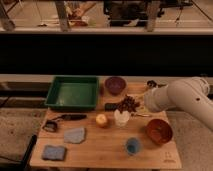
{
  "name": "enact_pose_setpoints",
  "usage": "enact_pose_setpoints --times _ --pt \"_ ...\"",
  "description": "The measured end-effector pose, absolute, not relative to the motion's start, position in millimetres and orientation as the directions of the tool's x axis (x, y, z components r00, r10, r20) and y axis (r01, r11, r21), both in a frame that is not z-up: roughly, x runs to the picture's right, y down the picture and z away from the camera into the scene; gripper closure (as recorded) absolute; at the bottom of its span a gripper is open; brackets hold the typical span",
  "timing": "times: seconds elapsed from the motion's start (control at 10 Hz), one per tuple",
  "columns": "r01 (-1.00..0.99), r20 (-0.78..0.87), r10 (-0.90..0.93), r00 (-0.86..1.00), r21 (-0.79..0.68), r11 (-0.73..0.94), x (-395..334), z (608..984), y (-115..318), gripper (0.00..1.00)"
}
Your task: Place grapes in paper cup
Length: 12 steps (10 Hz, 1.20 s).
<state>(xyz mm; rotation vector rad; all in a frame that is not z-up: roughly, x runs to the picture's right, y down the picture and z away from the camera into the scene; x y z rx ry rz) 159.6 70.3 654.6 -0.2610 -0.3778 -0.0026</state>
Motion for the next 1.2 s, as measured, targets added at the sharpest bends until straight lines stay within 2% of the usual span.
enact_pose_setpoints --times 1.2 --pt "0.204 0.336 -0.099 0.937 -0.295 0.933 135 668 87 0.95"
